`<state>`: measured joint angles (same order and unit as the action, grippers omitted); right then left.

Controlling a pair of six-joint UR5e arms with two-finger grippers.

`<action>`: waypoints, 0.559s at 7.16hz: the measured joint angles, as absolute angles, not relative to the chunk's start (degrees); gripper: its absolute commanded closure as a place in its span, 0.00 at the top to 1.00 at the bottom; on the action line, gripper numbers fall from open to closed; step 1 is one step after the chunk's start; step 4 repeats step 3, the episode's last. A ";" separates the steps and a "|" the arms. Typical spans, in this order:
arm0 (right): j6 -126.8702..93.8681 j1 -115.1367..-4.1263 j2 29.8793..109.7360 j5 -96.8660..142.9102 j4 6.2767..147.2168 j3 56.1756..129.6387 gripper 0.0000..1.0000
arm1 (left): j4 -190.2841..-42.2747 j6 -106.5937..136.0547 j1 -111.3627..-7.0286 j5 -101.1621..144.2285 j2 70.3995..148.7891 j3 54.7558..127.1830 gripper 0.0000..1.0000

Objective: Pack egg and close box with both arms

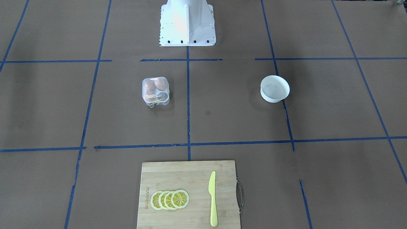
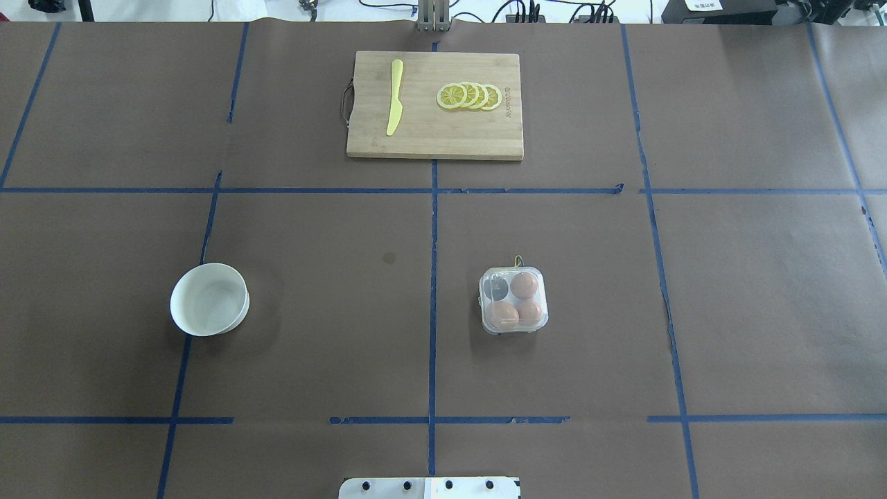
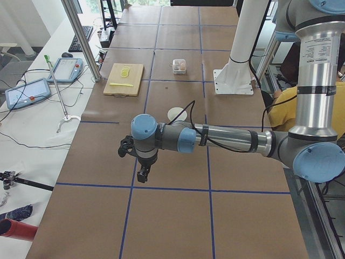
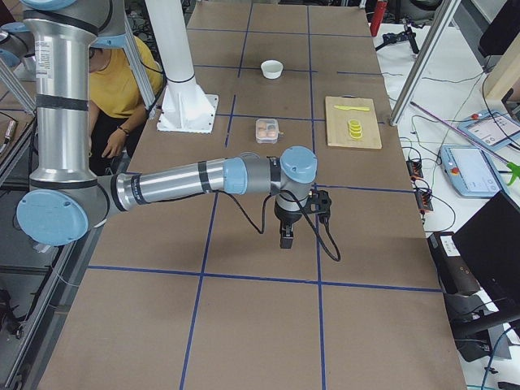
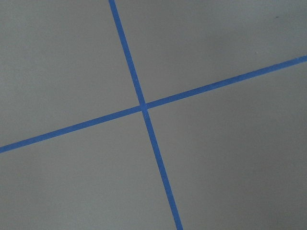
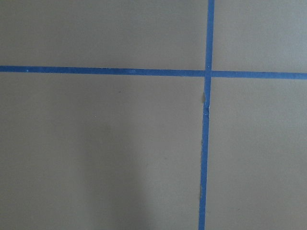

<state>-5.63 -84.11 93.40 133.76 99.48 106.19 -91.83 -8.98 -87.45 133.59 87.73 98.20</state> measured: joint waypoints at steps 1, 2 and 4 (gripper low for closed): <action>-5.62 -84.11 93.22 133.17 99.49 106.09 1.00 | -91.84 -8.90 -87.45 133.62 87.55 98.87 1.00; -5.64 -84.11 93.18 132.07 99.49 106.06 1.00 | -91.84 -8.86 -87.45 133.63 87.72 99.38 1.00; -5.68 -84.11 93.34 131.43 99.49 106.08 1.00 | -91.85 -8.86 -87.45 133.66 88.14 99.81 1.00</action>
